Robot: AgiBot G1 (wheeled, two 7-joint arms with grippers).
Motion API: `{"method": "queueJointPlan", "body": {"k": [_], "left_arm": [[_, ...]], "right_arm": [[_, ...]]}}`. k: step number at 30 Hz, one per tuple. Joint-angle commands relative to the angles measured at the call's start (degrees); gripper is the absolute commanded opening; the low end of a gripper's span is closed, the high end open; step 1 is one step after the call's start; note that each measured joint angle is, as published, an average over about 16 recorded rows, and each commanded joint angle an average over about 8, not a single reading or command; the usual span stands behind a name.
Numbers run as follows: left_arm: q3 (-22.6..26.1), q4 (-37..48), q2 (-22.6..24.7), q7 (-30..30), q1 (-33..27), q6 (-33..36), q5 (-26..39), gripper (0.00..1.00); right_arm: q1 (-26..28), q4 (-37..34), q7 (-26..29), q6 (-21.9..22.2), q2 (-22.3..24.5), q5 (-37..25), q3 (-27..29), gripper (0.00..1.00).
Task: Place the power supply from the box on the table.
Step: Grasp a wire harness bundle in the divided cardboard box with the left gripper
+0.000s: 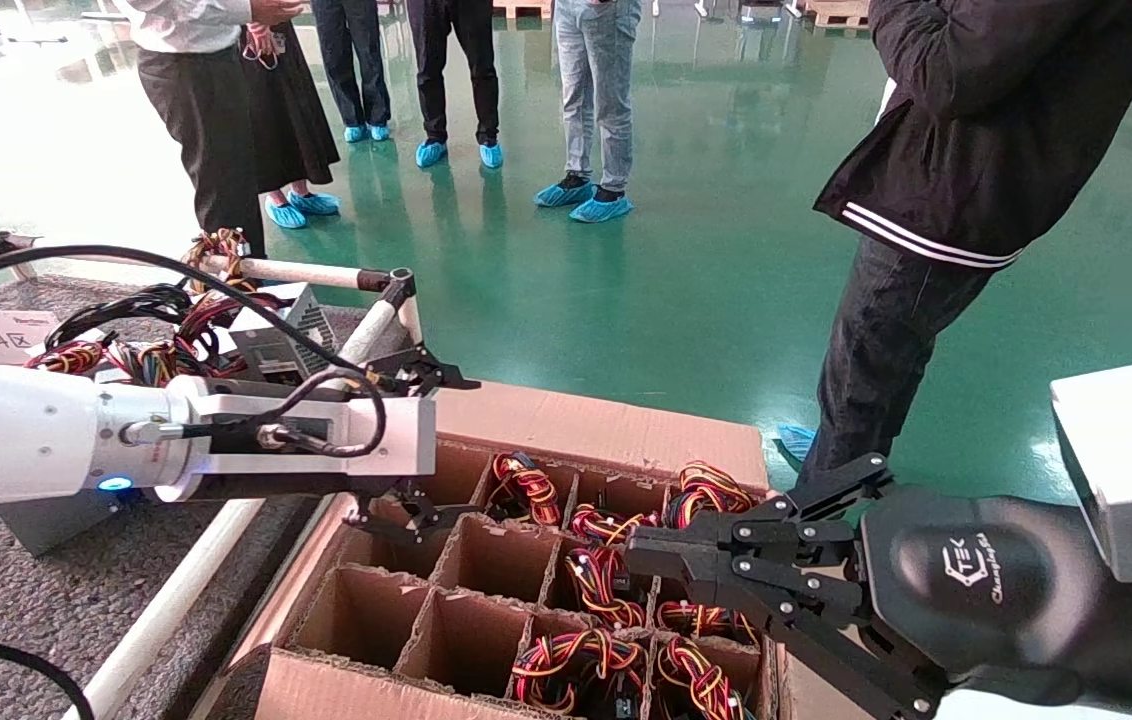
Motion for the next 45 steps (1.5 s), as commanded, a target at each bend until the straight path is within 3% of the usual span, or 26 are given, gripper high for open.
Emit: {"method": "queueJointPlan", "body": {"k": [1,45], "left_arm": [[0.35,0.07,0.26,0.12,-0.09,-0.3,-0.03,1.0],[9.21,7.32,5.55,5.31,-0.18,-10.99,-0.13,1.0]], "right_arm": [[0.0,0.0,0.0,0.0,0.0,0.0,0.0,0.0],[0.0,0.0,0.0,0.0,0.0,0.0,0.0,0.0]]}}
